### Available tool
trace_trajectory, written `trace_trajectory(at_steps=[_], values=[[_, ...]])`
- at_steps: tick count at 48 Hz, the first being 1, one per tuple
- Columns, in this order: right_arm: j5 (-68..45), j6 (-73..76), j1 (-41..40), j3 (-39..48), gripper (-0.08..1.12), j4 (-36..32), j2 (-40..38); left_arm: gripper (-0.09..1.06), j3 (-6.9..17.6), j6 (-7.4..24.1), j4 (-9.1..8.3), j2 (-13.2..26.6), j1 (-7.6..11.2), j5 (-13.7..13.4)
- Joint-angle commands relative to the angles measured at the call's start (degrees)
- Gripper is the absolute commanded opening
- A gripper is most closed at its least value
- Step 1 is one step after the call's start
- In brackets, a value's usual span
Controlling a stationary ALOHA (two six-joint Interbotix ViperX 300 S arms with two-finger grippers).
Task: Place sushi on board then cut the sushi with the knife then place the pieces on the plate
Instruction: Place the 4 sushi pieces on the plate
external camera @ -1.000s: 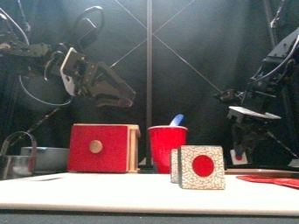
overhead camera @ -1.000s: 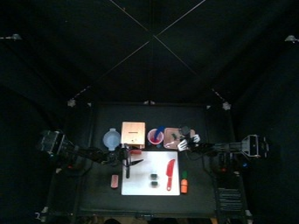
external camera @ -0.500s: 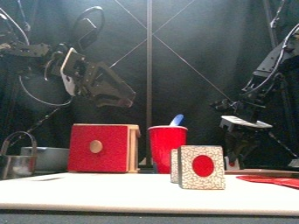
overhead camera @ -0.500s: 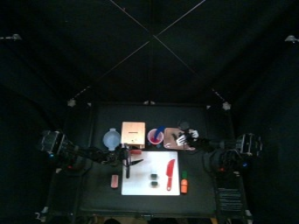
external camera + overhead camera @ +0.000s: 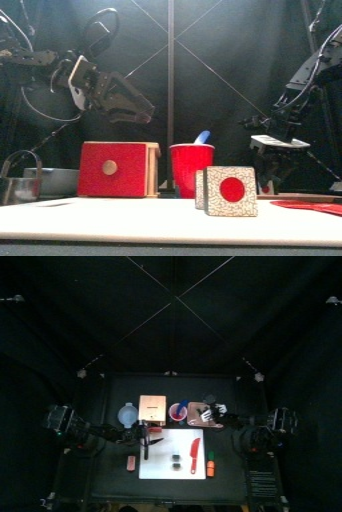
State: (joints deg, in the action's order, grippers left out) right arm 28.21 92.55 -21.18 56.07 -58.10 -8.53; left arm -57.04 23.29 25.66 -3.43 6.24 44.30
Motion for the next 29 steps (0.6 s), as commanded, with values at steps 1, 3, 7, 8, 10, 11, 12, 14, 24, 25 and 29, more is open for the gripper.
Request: trace_trajectory(at_steps=[1, 3, 7, 8, 10, 11, 12, 14, 24, 25, 29], values=[[2.02, -0.18, 1.49, -0.44, 0.81, 0.44, -3.52, 0.96, 0.7, 0.0, 0.0, -0.18, -0.18, 0.26], [2.55, -0.18, 2.37, -0.44, 0.81, 0.62, -4.31, 0.96, 0.79, 0.0, 0.0, -0.26, -0.18, 0.26], [3.52, -0.18, 5.01, -0.7, 0.81, 1.85, -6.5, 0.96, 0.79, 0.0, 0.0, -0.26, -0.18, 0.26], [3.69, -0.18, 5.71, -0.79, 0.81, 2.29, -7.12, 0.96, 0.79, -0.09, 0.0, -0.18, -0.18, 0.26], [3.87, -0.18, 7.38, -0.88, 0.81, 2.99, -8.26, 0.96, 0.88, -0.09, 0.0, -0.18, -0.18, 0.26], [3.96, -0.18, 8.26, -0.97, 0.81, 3.25, -8.79, 0.96, 0.88, -0.09, 0.0, -0.18, -0.18, 0.26], [3.87, -0.09, 9.14, -0.97, 0.81, 3.6, -9.4, 0.96, 0.88, -0.09, 0.0, -0.18, -0.18, 0.26], [3.6, -0.09, 11.07, -1.05, 0.81, 3.96, -10.63, 0.96, 0.97, -0.09, 0.0, -0.18, -0.18, 0.26], [-4.66, -0.09, 23.55, -1.67, 0.81, 1.67, -12.13, 0.96, 1.76, 0.18, -0.09, -0.18, -0.18, 0.26], [-6.77, -0.18, 24.87, -1.93, 0.81, 0.79, -11.43, 0.96, 1.93, 0.18, -0.09, -0.18, -0.26, 0.26], [-12.04, -0.09, 27.86, -2.81, 0.81, -2.11, -8.88, 0.96, 2.29, 0.18, -0.09, -0.09, -0.53, 0.26]])
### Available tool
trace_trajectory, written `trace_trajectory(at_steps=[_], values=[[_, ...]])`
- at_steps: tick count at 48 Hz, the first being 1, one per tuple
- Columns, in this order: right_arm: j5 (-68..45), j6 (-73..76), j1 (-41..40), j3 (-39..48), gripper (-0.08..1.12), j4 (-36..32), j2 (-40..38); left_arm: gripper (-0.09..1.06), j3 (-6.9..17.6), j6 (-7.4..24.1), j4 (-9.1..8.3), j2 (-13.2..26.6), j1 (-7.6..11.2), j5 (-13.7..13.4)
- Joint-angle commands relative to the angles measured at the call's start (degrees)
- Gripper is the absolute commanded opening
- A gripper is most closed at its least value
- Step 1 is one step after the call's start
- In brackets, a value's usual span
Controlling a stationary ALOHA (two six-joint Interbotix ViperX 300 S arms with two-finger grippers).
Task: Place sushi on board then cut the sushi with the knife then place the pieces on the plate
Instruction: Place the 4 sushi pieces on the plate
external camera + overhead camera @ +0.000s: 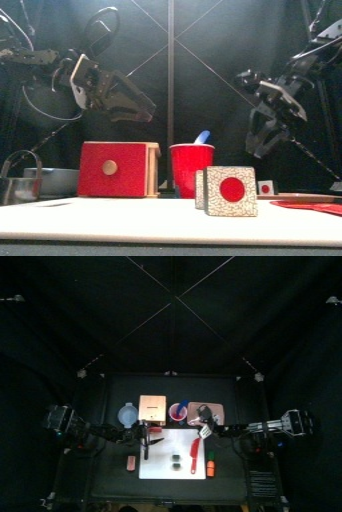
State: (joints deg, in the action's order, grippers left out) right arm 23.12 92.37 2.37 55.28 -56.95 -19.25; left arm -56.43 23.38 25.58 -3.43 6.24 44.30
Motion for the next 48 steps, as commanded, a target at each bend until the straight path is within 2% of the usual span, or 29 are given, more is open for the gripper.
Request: trace_trajectory(at_steps=[1, 10, 17, 30, 48], values=[[-8.0, 0.09, 4.92, -2.37, 0.81, -4.04, 2.64, 0.96, 1.76, 0.09, 0.0, 0.0, -0.53, 0.18], [-14.33, 0.0, 9.32, -8.96, 0.81, -8.61, 11.43, 0.96, 3.34, 0.18, -0.44, 0.97, -1.67, 0.26], [-15.38, -0.09, 11.69, -14.06, 0.81, -10.37, 16.52, 0.96, 4.48, 0.09, -1.93, 1.67, -1.67, 0.26], [-15.47, -0.09, 12.57, -17.75, 0.81, -12.48, 22.06, 0.96, 4.66, 0.0, -2.29, 1.85, -1.67, 0.26], [-15.73, -0.09, 11.78, -18.19, 0.8, -12.39, 25.31, 0.96, 4.39, 0.0, -2.29, 1.76, -1.67, 0.18]])
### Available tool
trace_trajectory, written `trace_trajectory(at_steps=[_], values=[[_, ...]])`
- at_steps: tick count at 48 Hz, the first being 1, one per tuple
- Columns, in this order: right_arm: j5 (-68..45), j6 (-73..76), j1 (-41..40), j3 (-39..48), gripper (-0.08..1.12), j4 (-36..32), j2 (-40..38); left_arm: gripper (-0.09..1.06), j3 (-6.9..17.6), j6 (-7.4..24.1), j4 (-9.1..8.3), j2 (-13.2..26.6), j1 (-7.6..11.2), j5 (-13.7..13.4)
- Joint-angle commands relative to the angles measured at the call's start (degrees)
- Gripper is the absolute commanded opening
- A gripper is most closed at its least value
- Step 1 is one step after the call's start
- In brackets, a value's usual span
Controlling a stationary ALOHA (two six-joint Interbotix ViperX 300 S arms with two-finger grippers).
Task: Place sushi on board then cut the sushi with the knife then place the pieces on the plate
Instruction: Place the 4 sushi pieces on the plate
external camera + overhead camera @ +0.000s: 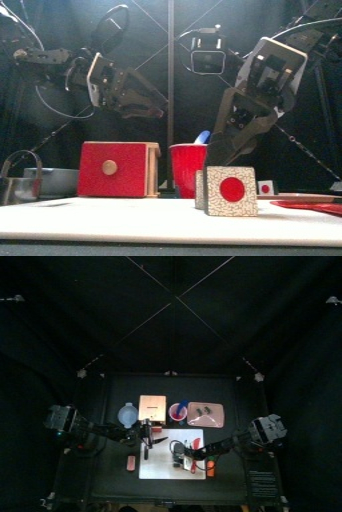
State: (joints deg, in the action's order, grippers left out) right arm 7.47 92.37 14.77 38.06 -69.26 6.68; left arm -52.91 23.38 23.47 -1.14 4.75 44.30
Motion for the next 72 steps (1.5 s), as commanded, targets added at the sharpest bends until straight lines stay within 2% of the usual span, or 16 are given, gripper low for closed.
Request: trace_trajectory(at_steps=[1, 9, 21, 31, 39, 46, 56, 65, 72], values=[[-0.18, -0.09, -0.7, -0.97, 0.8, -0.18, -0.62, 0.96, 0.88, 0.0, -0.18, -0.62, -0.09, 0.18], [-0.18, -0.09, -0.88, -0.88, 0.75, 0.0, 0.62, 0.96, 0.62, 0.0, -0.09, -0.62, 0.0, 0.18], [0.26, 0.0, -1.41, -0.79, 0.54, 0.53, 0.79, 0.96, 0.62, 0.0, -0.09, -0.79, 0.0, 0.18], [7.38, 0.0, -2.46, 3.78, 0.54, 3.6, -5.36, 0.96, 0.35, 0.0, -0.09, -0.88, 0.0, 0.09], [18.54, -0.09, -4.75, 11.07, 0.54, 12.22, -13.27, 0.96, 0.09, 0.0, -0.09, -0.88, 0.0, 0.09], [24.7, 0.0, -6.77, 15.03, 0.54, 16.44, -17.84, 0.96, -0.09, 0.0, 0.0, -0.88, 0.09, 0.09], [25.58, 0.09, -12.74, 15.91, 0.54, 13.18, -19.42, 0.96, -0.18, 0.09, -0.09, -0.79, 0.0, 0.09], [23.55, 0.26, -20.92, 13.8, 0.54, 10.55, -16.96, 0.96, -0.62, 0.0, 0.0, -0.79, 0.0, 0.09], [21.36, 0.26, -23.99, 12.3, 0.54, 9.93, -15.12, 0.96, -1.23, -0.18, 0.0, -0.88, 0.09, 0.09]])
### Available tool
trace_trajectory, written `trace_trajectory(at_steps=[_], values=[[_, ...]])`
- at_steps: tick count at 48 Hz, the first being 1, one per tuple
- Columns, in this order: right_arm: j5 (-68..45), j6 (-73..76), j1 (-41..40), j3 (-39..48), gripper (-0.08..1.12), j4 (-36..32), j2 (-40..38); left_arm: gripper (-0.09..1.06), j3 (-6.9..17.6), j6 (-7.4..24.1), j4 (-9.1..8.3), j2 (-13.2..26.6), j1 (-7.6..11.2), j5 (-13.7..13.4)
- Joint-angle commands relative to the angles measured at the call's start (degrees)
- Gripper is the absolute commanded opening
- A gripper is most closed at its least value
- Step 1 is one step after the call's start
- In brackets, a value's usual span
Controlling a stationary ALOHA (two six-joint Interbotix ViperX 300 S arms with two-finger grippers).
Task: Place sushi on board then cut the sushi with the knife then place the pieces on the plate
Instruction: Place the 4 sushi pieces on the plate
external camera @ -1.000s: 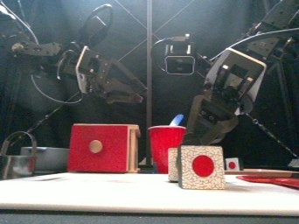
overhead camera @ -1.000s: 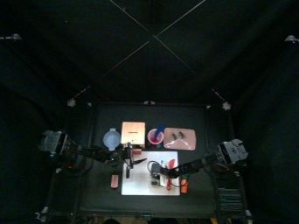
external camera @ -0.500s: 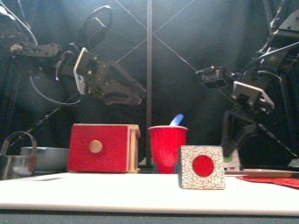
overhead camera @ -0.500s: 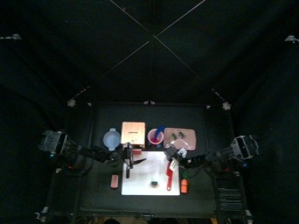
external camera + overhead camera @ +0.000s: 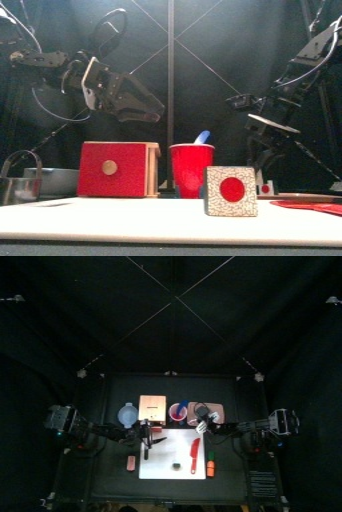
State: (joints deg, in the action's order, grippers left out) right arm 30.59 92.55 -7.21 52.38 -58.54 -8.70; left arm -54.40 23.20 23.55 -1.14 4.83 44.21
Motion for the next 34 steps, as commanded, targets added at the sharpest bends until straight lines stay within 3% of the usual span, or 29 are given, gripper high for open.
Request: trace_trajectory(at_steps=[1, 20, 34], values=[[-2.2, 0.09, -2.29, -2.2, 0.54, -0.79, 0.53, 0.96, 0.18, 0.0, -0.09, -0.88, 0.0, 0.18], [-6.24, 0.09, -5.1, -4.31, 0.56, -1.85, 5.8, 0.96, 0.09, 0.0, -0.09, -0.88, 0.18, 0.18], [-6.68, 0.09, -4.83, -5.1, 0.73, -1.85, 7.12, 0.96, -0.09, 0.0, -0.09, -0.88, 0.18, 0.18]])
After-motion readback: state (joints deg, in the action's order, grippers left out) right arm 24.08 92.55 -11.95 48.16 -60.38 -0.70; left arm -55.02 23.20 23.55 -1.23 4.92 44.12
